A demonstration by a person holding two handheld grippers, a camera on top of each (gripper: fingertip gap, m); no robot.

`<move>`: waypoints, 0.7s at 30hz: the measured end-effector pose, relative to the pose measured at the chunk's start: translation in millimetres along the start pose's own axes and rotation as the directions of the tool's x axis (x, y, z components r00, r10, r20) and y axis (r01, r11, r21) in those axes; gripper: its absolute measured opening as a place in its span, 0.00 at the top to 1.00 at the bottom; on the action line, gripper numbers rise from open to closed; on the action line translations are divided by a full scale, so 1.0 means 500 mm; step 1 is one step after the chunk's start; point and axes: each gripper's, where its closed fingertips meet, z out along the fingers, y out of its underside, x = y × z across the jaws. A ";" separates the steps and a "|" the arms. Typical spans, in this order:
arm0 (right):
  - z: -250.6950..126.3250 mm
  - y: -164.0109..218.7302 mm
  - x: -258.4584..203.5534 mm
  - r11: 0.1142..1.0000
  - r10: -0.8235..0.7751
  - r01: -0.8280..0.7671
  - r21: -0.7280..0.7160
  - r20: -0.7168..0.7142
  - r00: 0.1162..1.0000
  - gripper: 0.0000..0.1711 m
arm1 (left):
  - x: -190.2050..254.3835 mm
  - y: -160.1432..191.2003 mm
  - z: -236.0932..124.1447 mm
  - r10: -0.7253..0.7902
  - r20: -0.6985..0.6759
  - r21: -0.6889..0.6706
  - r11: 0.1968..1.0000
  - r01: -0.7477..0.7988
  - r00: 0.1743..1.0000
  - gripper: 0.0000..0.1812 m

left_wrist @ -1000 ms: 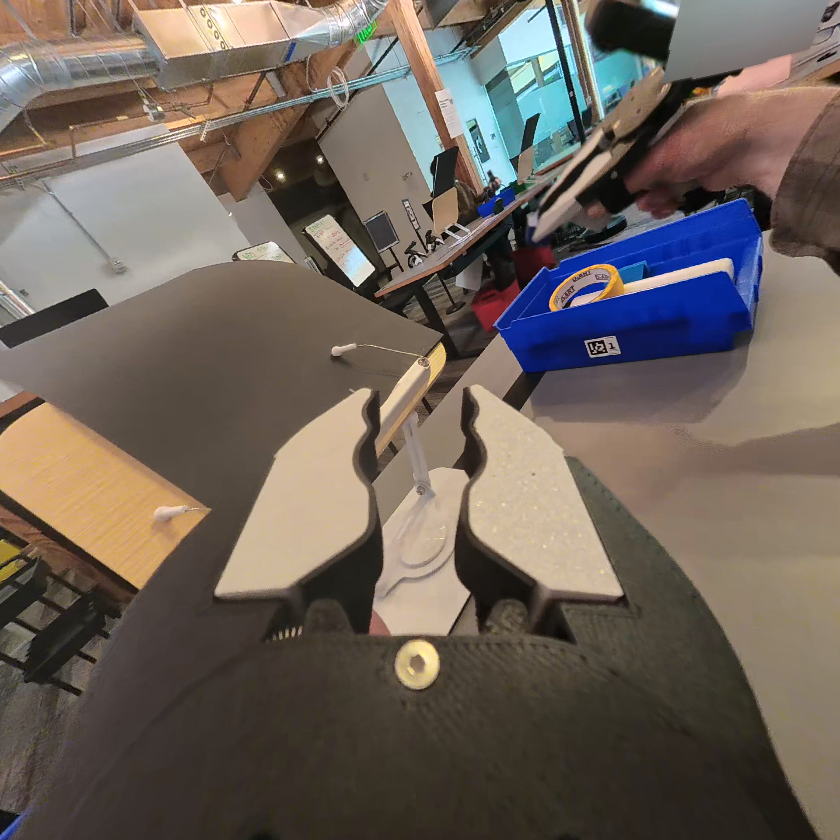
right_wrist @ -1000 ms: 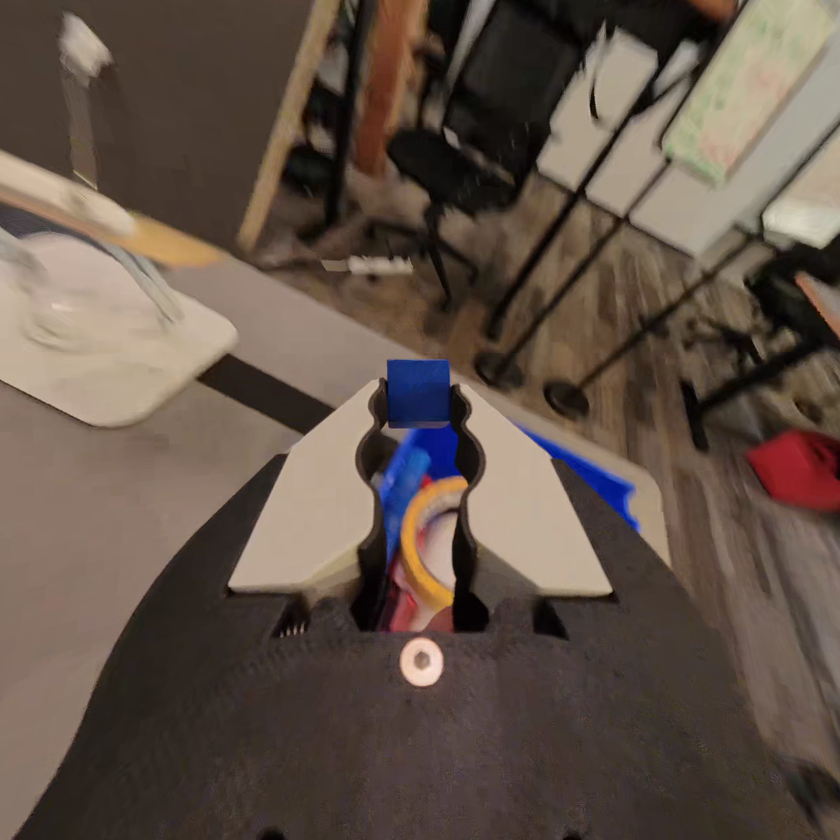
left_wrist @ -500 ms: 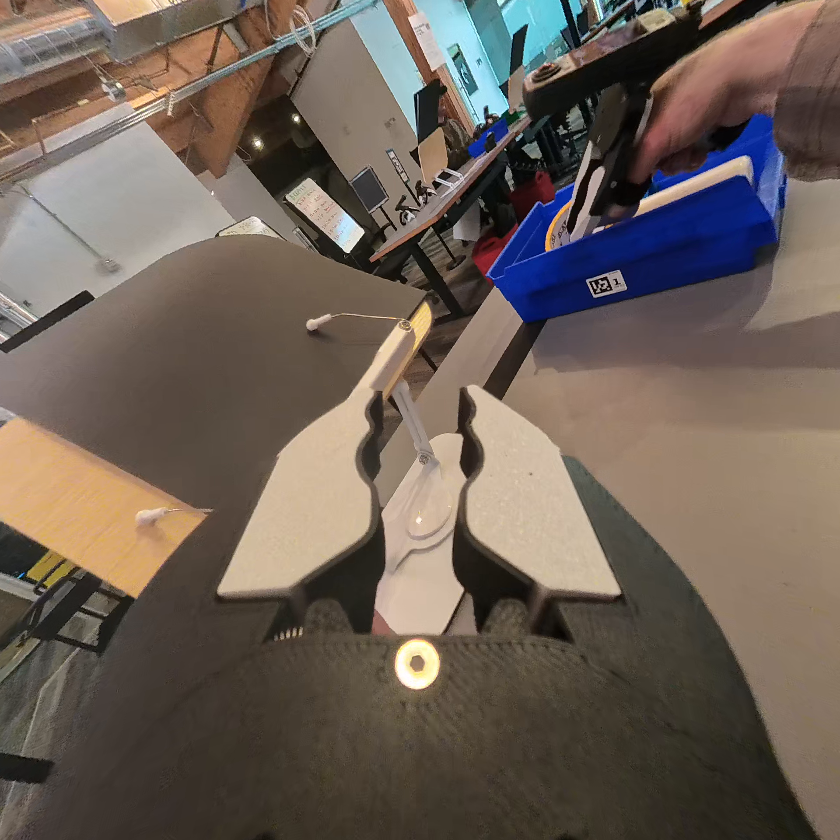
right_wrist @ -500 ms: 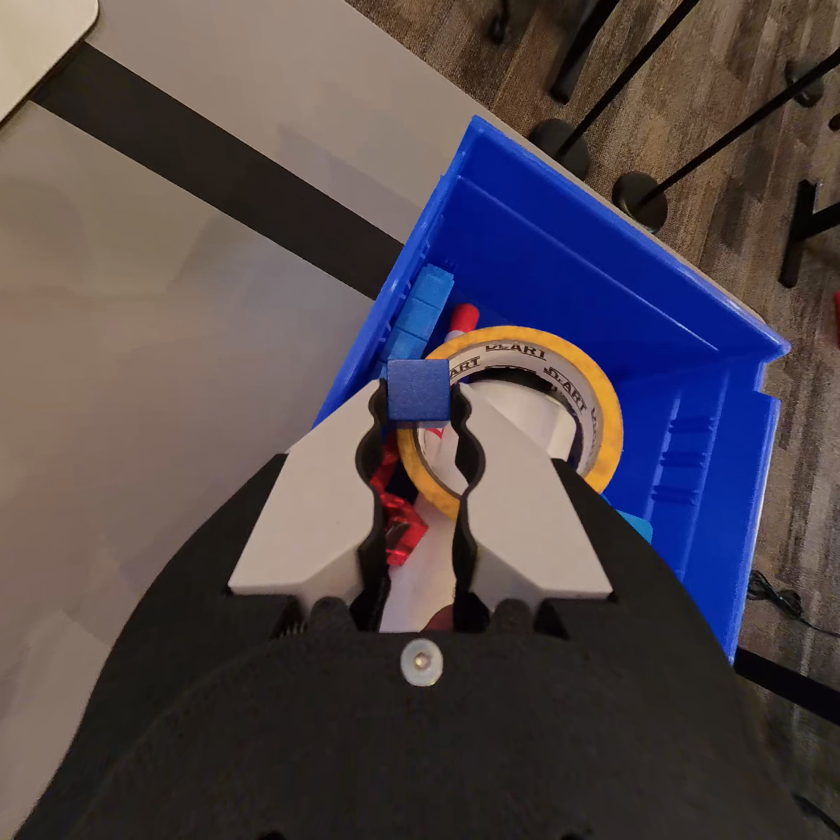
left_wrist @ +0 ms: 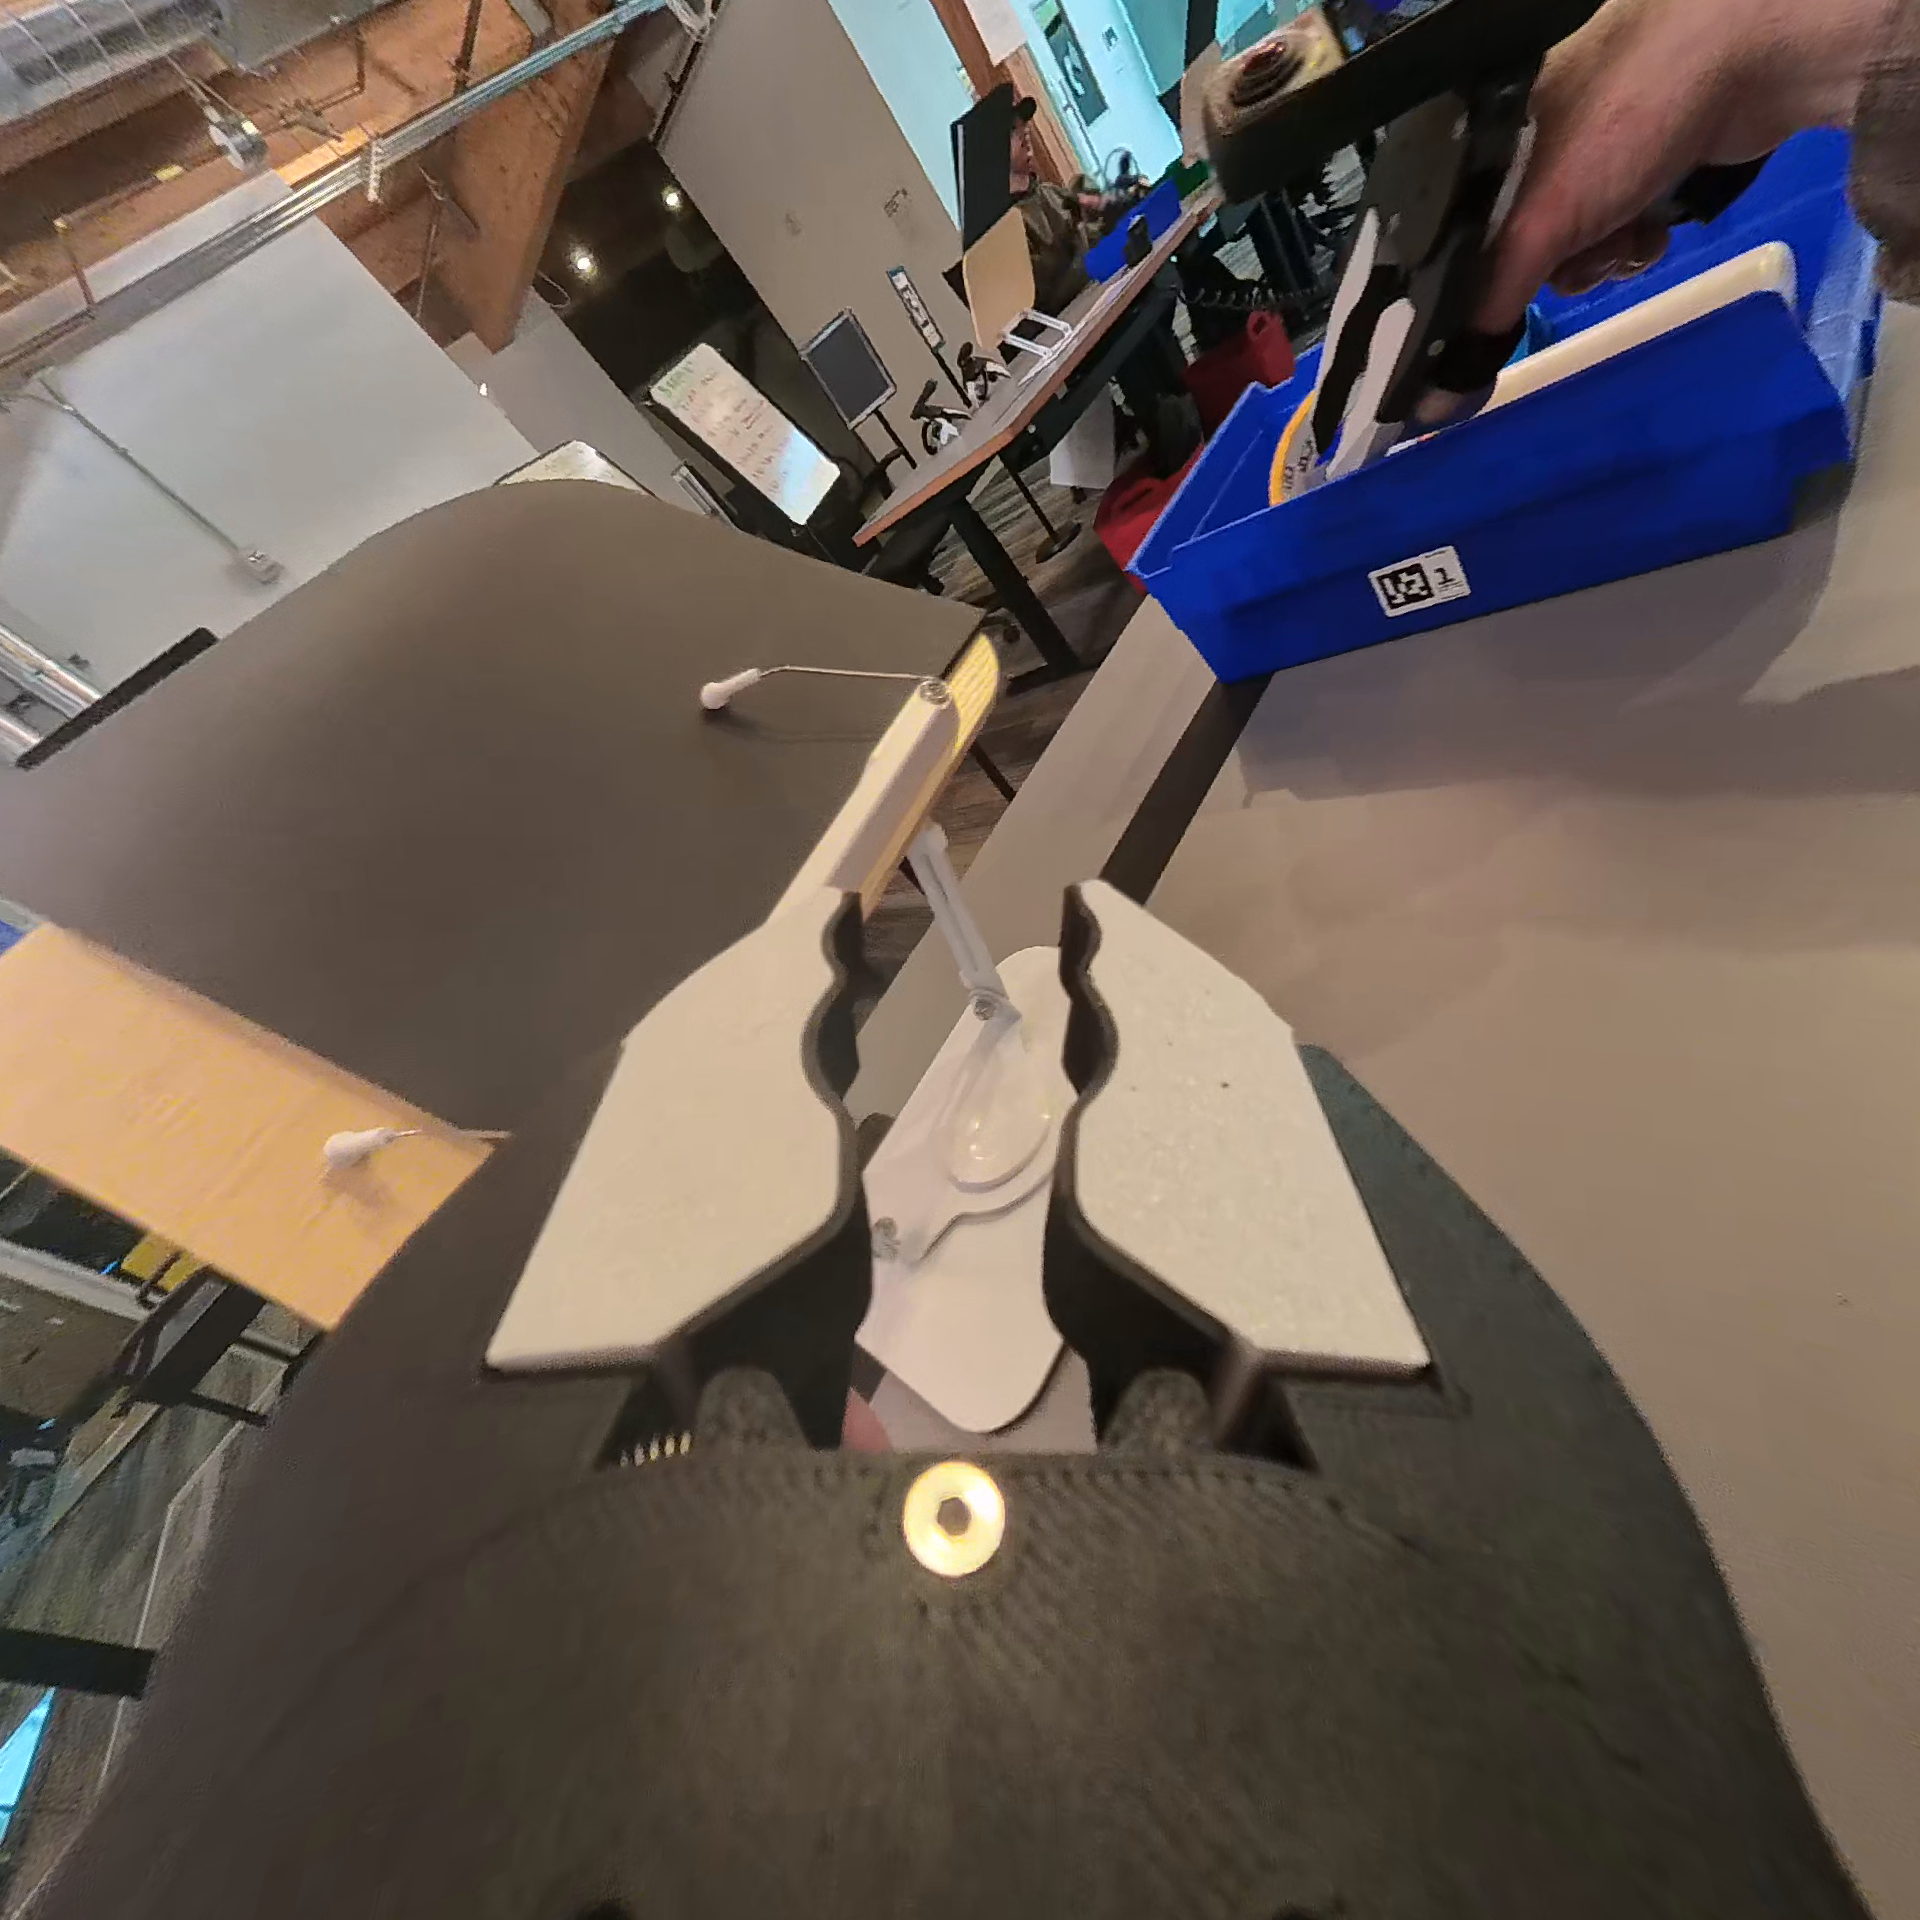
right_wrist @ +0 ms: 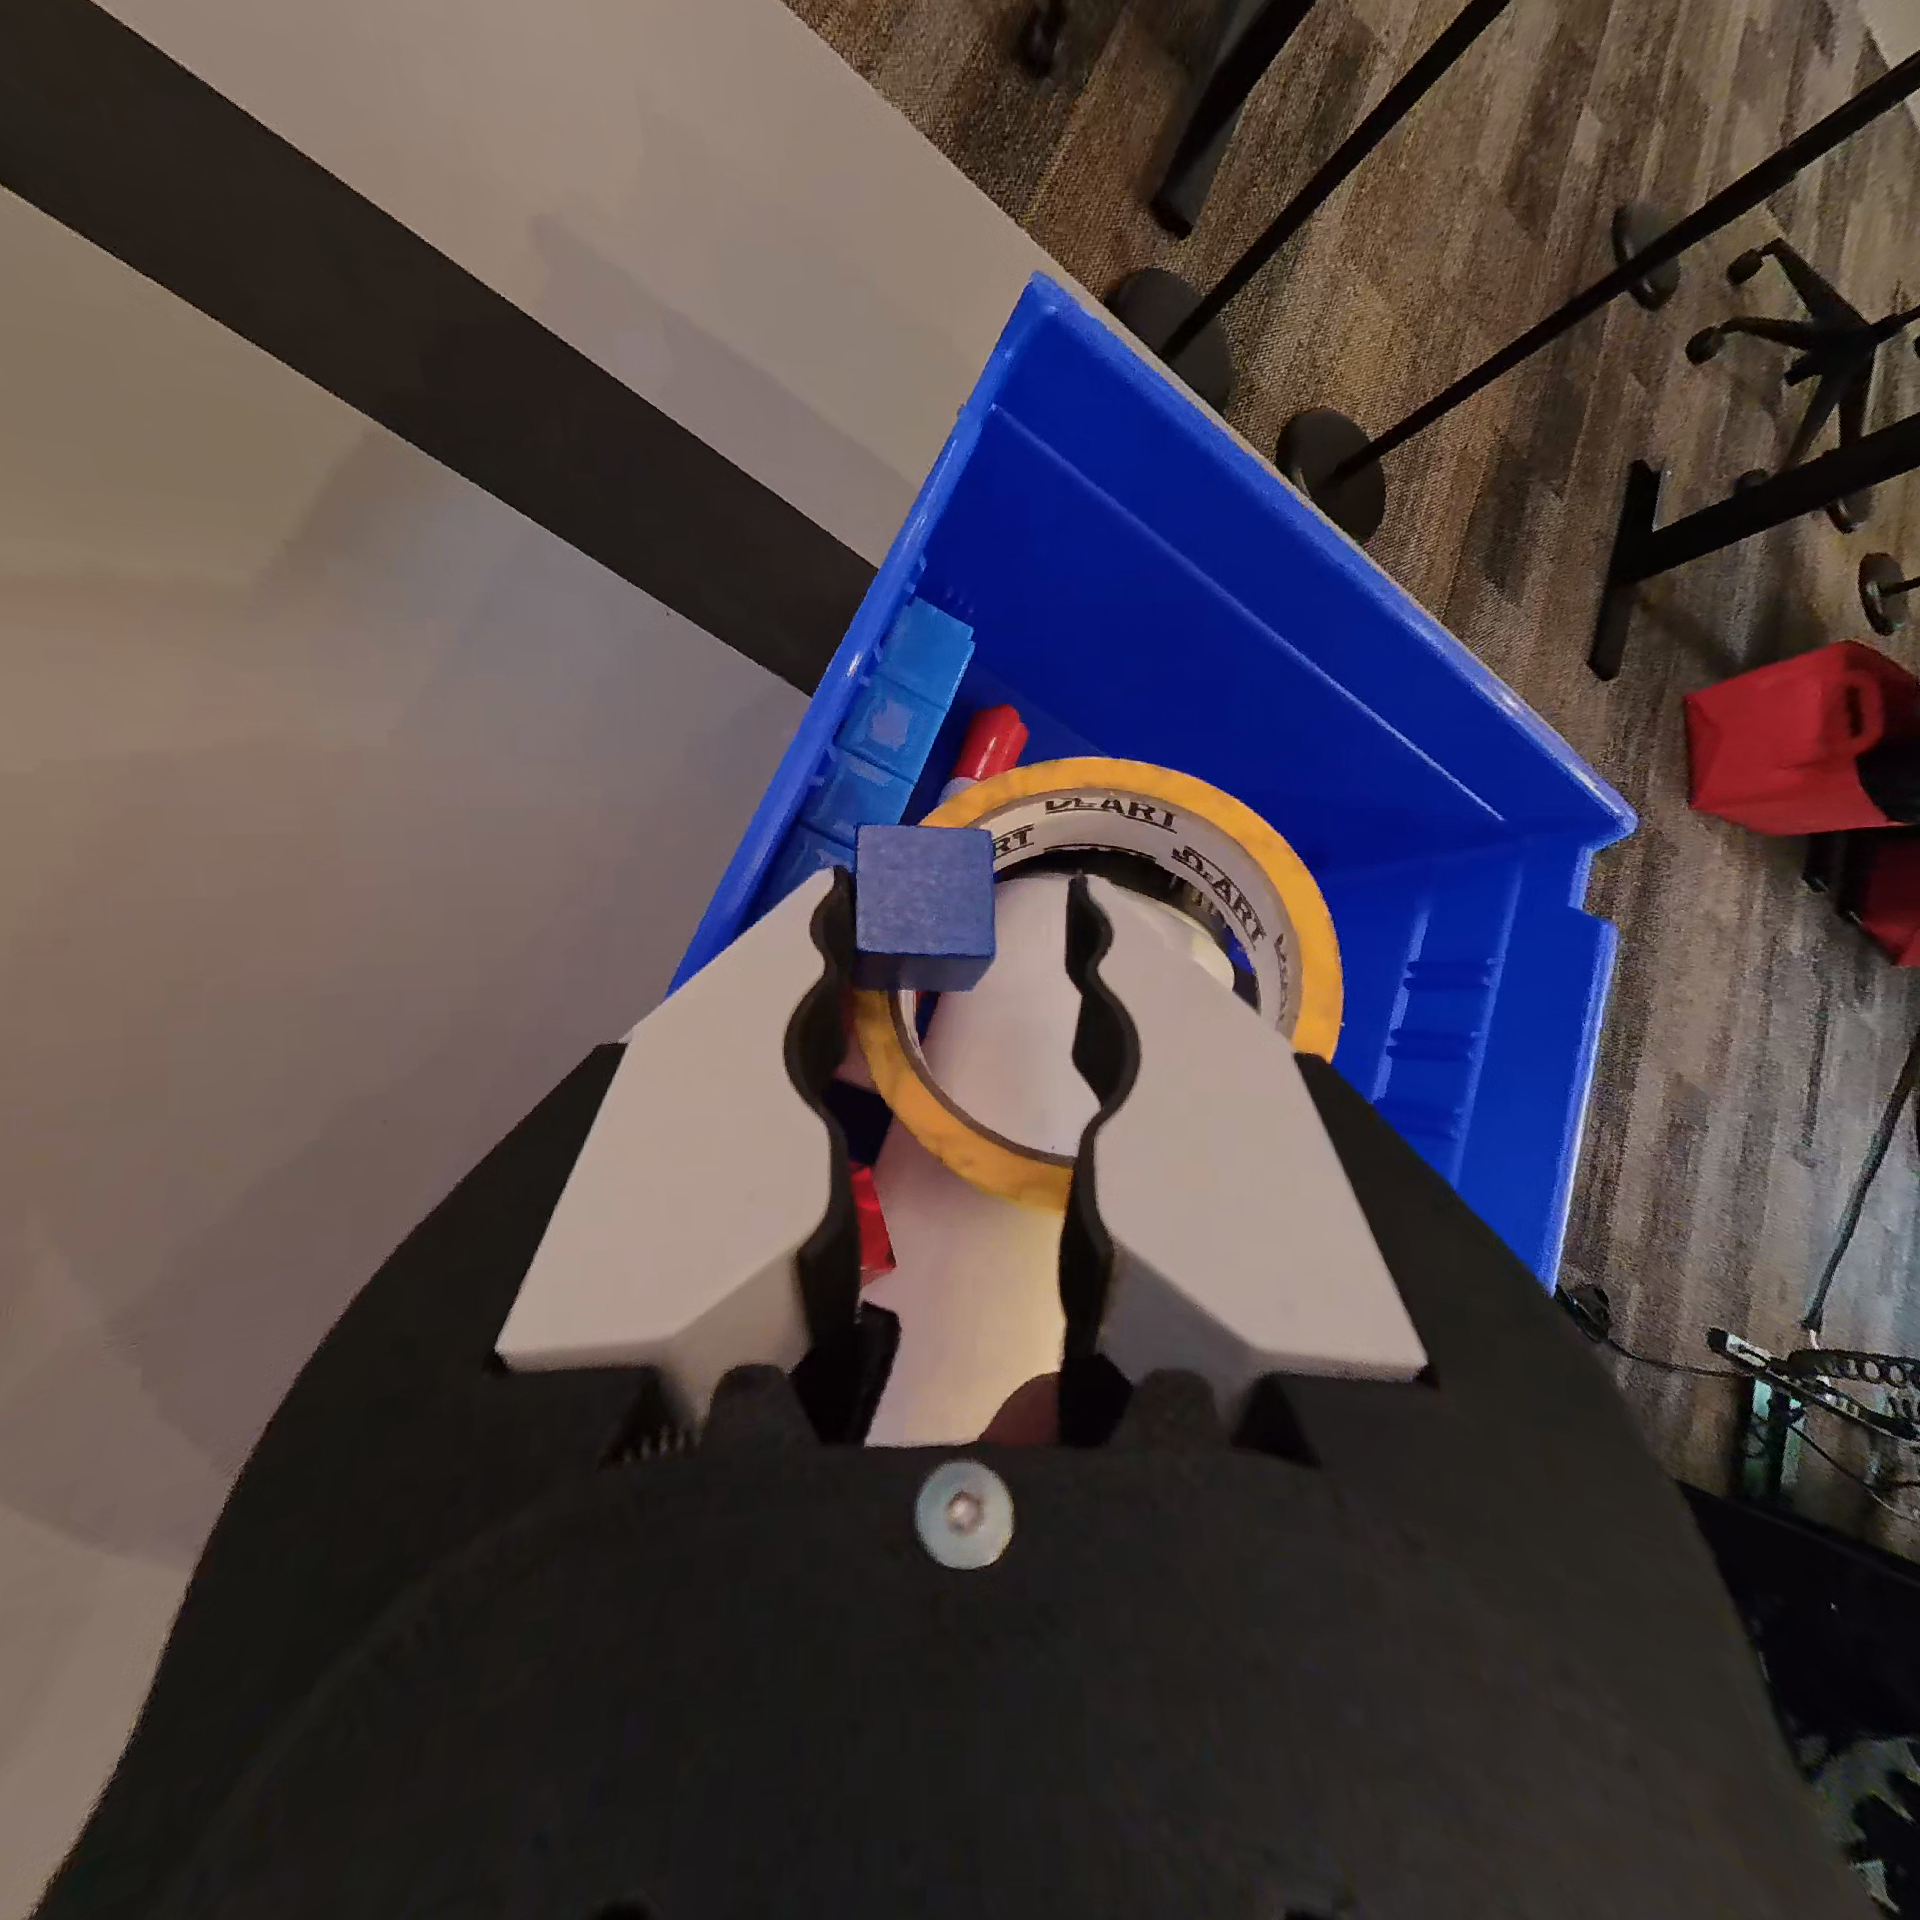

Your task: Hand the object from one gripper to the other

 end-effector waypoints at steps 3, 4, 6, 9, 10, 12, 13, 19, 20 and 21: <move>-0.001 0.000 0.007 1.000 0.007 -0.007 0.002 -0.019 1.000 0.72 | -0.031 0.000 -0.013 0.002 0.037 -0.005 1.000 -0.002 0.999 0.80; -0.002 0.000 0.010 1.000 0.011 -0.010 0.002 -0.025 1.000 0.71 | -0.044 0.001 -0.019 0.000 0.052 -0.007 1.000 0.000 0.999 0.80; -0.006 -0.005 0.014 1.000 0.016 -0.016 0.013 -0.034 0.999 0.69 | -0.074 0.002 -0.033 0.006 0.088 -0.016 1.000 -0.004 0.996 0.80; -0.016 -0.020 0.019 0.999 0.015 -0.013 0.035 -0.057 0.998 0.66 | -0.133 0.017 -0.064 0.035 0.159 -0.066 0.998 -0.025 0.987 0.79; -0.019 -0.025 0.020 0.999 0.012 -0.009 0.043 -0.063 0.998 0.67 | -0.155 0.024 -0.077 0.041 0.182 -0.088 0.996 -0.025 0.982 0.78; -0.023 -0.034 0.020 0.998 0.014 -0.010 0.059 -0.068 0.998 0.67 | -0.195 0.041 -0.103 0.045 0.220 -0.130 0.991 -0.016 0.975 0.78; -0.024 -0.039 0.018 0.998 0.012 -0.007 0.068 -0.064 0.998 0.70 | -0.212 0.052 -0.116 0.046 0.232 -0.158 0.987 -0.009 0.972 0.77; -0.029 -0.062 0.002 0.994 -0.022 0.028 0.106 -0.050 0.999 0.86 | -0.275 0.149 -0.181 0.115 0.240 -0.395 0.919 -0.011 0.964 0.75; -0.030 -0.065 -0.006 0.993 -0.026 0.029 0.112 -0.030 0.999 0.91 | -0.284 0.170 -0.191 0.140 0.242 -0.437 0.899 -0.021 0.960 0.75; -0.030 -0.068 -0.012 0.993 -0.025 0.027 0.118 -0.013 1.000 0.91 | -0.292 0.188 -0.199 0.153 0.243 -0.470 0.883 -0.022 0.958 0.75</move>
